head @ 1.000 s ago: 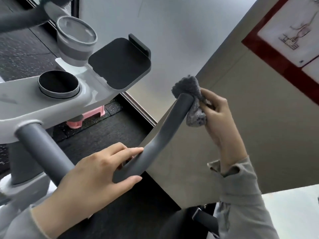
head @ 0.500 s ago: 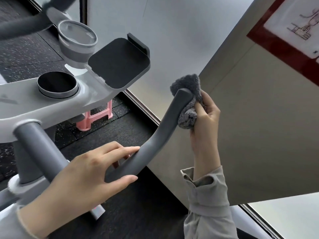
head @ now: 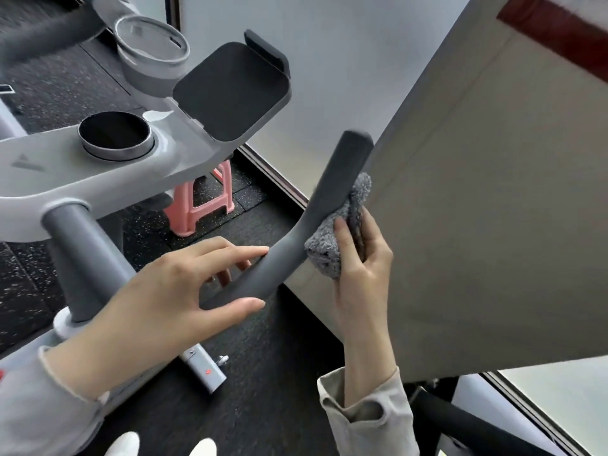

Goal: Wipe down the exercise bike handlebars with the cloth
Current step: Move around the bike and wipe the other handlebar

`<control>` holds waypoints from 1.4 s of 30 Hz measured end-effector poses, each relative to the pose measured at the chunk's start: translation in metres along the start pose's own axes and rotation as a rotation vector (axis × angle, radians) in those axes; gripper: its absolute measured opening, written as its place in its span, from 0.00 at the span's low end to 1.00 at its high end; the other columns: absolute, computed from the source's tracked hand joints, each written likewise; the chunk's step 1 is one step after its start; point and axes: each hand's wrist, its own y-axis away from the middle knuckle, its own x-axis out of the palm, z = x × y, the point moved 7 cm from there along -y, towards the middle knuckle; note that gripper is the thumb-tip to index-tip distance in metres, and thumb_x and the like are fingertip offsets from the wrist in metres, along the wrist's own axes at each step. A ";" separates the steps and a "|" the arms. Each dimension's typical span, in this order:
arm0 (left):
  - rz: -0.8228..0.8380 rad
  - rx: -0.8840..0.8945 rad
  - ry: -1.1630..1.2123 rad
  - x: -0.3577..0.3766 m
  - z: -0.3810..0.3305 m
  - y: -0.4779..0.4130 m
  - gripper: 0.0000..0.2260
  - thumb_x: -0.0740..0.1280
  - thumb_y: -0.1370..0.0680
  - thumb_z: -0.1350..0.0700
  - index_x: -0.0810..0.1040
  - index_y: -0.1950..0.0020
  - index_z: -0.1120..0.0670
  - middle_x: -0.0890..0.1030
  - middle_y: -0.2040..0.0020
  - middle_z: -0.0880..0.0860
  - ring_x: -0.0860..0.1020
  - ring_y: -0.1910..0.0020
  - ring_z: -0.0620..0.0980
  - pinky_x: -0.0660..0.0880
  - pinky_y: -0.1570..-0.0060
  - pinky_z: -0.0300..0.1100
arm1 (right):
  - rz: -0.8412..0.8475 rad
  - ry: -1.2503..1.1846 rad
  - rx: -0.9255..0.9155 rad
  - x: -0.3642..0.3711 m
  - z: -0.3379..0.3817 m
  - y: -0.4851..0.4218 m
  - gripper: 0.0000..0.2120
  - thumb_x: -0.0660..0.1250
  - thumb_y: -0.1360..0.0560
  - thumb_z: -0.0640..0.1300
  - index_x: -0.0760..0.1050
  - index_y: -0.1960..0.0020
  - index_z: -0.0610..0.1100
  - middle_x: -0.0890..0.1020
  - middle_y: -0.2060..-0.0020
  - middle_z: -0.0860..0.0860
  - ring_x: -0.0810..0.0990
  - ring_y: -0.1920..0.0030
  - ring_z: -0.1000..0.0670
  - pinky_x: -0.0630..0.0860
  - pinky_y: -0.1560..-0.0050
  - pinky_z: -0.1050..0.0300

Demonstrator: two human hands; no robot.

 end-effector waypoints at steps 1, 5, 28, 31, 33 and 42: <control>0.001 0.004 -0.009 0.000 0.000 0.000 0.25 0.64 0.34 0.35 0.74 0.38 0.38 0.77 0.52 0.40 0.76 0.55 0.39 0.73 0.54 0.40 | -0.025 0.025 -0.002 0.000 -0.004 0.008 0.13 0.66 0.26 0.43 0.77 0.42 0.46 0.83 0.47 0.49 0.80 0.43 0.48 0.74 0.40 0.50; 0.009 0.045 -0.057 -0.001 -0.006 0.002 0.26 0.63 0.32 0.37 0.74 0.36 0.44 0.77 0.52 0.41 0.77 0.56 0.42 0.77 0.53 0.46 | -0.075 0.057 0.023 0.006 -0.017 0.033 0.14 0.66 0.26 0.45 0.77 0.41 0.45 0.84 0.47 0.52 0.81 0.44 0.52 0.75 0.42 0.58; 0.099 0.531 -0.417 -0.084 0.055 0.039 0.21 0.76 0.35 0.55 0.81 0.43 0.54 0.82 0.47 0.49 0.75 0.45 0.50 0.64 0.38 0.47 | -0.585 -0.150 0.164 0.129 -0.051 0.188 0.26 0.72 0.32 0.53 0.75 0.37 0.45 0.82 0.42 0.49 0.79 0.39 0.50 0.75 0.42 0.62; 0.089 0.550 -0.444 -0.103 0.065 0.036 0.19 0.71 0.34 0.55 0.81 0.43 0.53 0.82 0.46 0.49 0.78 0.44 0.53 0.65 0.36 0.51 | -0.724 -0.181 0.160 0.158 -0.062 0.191 0.28 0.74 0.35 0.55 0.75 0.38 0.45 0.83 0.43 0.49 0.79 0.40 0.49 0.74 0.40 0.54; 0.073 0.556 -0.465 -0.117 0.073 0.032 0.18 0.71 0.34 0.56 0.81 0.44 0.54 0.82 0.46 0.50 0.78 0.43 0.54 0.64 0.36 0.52 | -0.818 -0.222 0.146 0.168 -0.067 0.188 0.27 0.74 0.35 0.54 0.76 0.40 0.45 0.83 0.44 0.49 0.80 0.40 0.49 0.73 0.39 0.51; 0.071 0.578 -0.387 -0.151 0.102 0.015 0.15 0.72 0.30 0.57 0.81 0.44 0.56 0.82 0.43 0.52 0.77 0.41 0.55 0.72 0.41 0.55 | -0.887 -0.287 0.137 0.231 -0.085 0.159 0.30 0.75 0.37 0.52 0.75 0.38 0.43 0.81 0.41 0.48 0.78 0.38 0.49 0.70 0.33 0.44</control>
